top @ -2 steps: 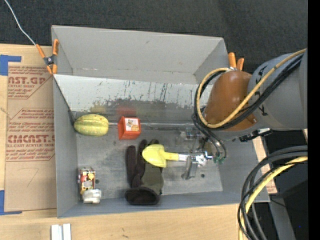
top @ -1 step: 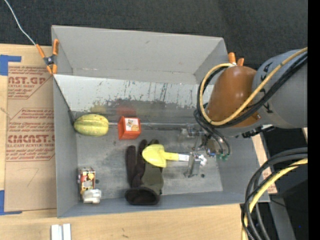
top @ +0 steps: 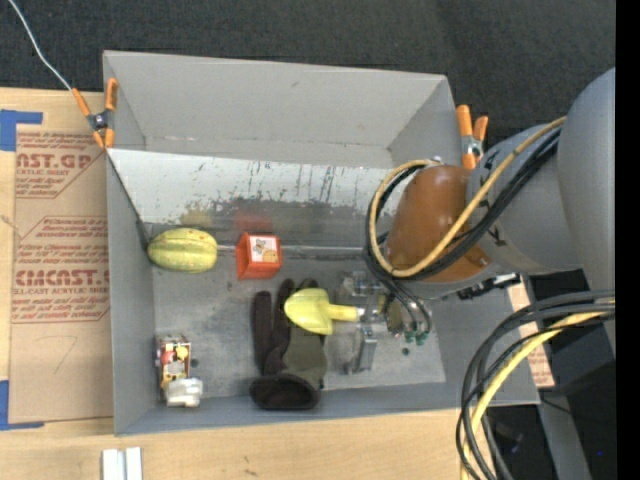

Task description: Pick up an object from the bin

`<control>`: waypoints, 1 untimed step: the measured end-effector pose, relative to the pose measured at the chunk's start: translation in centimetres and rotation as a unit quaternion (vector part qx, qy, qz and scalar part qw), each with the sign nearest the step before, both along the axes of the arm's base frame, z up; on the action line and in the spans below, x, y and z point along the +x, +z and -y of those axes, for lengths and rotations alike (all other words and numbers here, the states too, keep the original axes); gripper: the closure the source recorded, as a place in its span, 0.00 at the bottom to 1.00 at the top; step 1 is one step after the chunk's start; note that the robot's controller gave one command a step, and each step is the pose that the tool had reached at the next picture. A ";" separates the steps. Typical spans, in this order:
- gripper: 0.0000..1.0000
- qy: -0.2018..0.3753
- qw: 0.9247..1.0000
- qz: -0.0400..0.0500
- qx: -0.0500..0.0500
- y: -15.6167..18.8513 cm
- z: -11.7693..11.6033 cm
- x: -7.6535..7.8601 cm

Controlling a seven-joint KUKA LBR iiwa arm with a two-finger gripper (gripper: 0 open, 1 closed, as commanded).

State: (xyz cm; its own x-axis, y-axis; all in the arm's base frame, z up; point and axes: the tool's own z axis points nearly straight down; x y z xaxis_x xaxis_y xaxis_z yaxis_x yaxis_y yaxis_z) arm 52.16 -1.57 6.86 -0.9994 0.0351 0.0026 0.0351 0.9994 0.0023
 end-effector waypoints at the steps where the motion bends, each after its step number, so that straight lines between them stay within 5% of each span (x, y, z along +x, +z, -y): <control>1: 1.00 0.036 0.999 0.002 -0.002 0.1 -0.1 0.9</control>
Offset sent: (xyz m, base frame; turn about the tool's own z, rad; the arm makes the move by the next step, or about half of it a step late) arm 0.0000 0.0000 0.0000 0.0000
